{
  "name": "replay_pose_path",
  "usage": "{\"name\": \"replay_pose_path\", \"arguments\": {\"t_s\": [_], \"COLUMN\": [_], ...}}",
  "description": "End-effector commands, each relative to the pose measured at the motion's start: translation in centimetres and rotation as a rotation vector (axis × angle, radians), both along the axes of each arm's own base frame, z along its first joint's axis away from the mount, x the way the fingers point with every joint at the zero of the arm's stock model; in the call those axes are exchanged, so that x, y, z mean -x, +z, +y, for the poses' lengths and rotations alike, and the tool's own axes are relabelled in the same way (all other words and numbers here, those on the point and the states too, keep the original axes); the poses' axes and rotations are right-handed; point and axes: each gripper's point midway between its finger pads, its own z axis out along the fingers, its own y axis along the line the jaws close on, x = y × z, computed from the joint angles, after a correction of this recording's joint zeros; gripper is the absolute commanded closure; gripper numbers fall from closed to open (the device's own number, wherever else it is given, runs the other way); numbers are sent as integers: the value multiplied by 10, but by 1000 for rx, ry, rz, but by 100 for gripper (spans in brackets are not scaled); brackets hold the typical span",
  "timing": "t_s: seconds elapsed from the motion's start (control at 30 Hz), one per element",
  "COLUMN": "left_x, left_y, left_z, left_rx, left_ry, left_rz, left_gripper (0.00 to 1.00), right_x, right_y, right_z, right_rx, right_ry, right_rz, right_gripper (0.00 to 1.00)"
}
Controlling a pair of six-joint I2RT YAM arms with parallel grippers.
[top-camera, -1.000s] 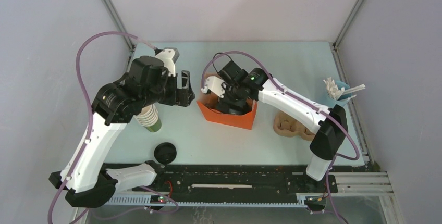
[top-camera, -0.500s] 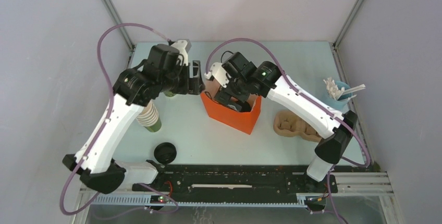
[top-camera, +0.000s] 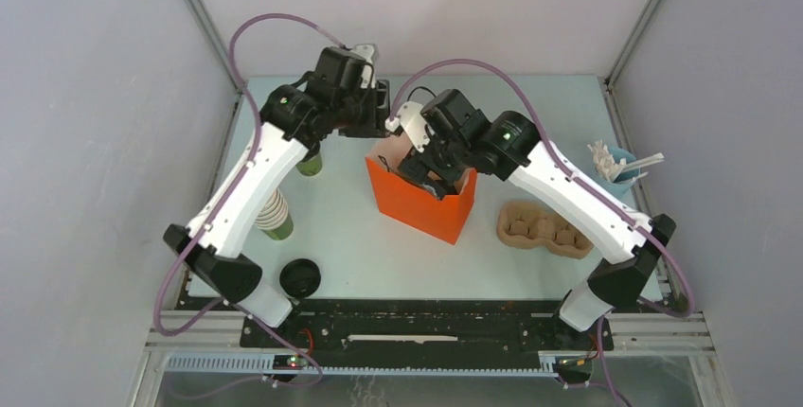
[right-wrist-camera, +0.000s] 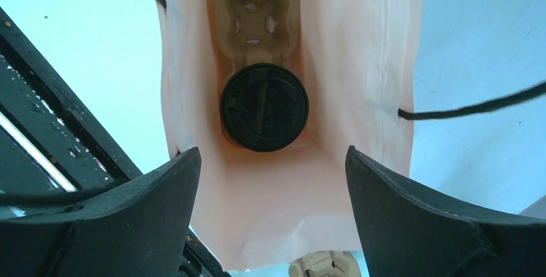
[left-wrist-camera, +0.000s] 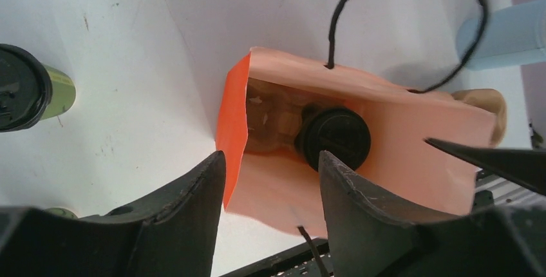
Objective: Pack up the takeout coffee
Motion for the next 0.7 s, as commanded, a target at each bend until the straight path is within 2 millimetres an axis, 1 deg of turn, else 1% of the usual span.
{"name": "replay_pose_path", "arguments": {"t_s": [0.0, 0.03, 0.2, 0.3, 0.37, 0.5, 0.67], "left_x": [-18, -21, -38, -46, -50, -52, -55], "left_y": [1, -5, -22, -27, -30, -38, -39], "left_z": [-5, -6, -8, -10, -11, -13, -13], "left_rx": [-12, -23, -70, -89, -103, -119, -122], "left_ry": [-3, 0, 10, 7, 8, -7, -14], "left_rz": [-27, -18, -22, -24, -26, -11, -36], "left_gripper": [41, 42, 47, 52, 56, 67, 83], "right_x": [6, 6, 8, 7, 7, 8, 10], "right_y": [20, 20, 16, 21, 25, 43, 69], "right_z": [-4, -5, -10, -13, -14, -17, -18], "right_rx": [-87, -93, -96, -101, -109, -152, -230], "right_ry": [-21, -22, -17, -17, -19, -33, -53], "right_rz": [-11, -7, -1, -10, -14, -35, -66], "right_gripper": [10, 11, 11, 11, 11, 12, 14]}}
